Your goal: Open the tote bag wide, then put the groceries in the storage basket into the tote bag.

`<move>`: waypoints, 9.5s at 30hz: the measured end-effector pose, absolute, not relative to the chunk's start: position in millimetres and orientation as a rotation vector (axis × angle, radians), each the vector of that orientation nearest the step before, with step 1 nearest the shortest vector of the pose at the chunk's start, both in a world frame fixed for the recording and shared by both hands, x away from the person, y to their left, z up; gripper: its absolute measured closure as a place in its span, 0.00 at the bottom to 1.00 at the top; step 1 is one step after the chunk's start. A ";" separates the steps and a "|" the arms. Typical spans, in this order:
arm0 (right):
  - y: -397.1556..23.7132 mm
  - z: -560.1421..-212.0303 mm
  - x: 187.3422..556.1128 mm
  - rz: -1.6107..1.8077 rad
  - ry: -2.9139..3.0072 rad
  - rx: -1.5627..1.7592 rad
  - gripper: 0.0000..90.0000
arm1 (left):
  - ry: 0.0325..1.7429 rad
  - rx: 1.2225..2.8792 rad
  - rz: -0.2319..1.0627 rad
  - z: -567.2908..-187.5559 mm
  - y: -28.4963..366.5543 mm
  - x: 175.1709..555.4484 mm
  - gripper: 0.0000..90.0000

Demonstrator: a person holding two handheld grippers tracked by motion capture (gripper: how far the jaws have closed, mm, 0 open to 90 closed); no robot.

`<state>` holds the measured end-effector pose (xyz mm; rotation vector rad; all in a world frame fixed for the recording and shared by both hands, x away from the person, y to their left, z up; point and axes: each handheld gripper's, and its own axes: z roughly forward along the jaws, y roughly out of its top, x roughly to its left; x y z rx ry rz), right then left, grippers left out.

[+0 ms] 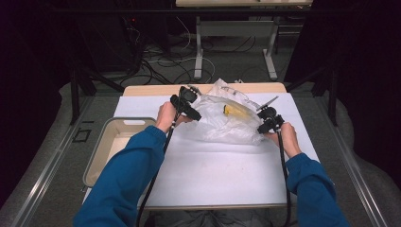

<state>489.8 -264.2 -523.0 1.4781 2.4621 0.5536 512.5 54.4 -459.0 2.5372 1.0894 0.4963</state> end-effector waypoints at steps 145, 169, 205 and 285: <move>-261.2 -434.8 430.1 0.921 2.431 1.299 1.00 | 0.976 2.325 0.342 -425.9 119.2 455.2 0.18; -255.2 -432.0 422.0 0.924 2.419 1.297 1.00 | 1.079 2.343 0.523 -433.7 191.5 386.4 0.02; -247.6 -435.9 418.0 0.926 2.427 1.265 1.00 | 1.449 2.263 0.493 -480.7 257.1 389.9 0.20; -243.7 -439.2 417.1 0.910 2.455 1.232 1.00 | 1.348 2.382 0.319 -485.2 263.8 398.6 0.88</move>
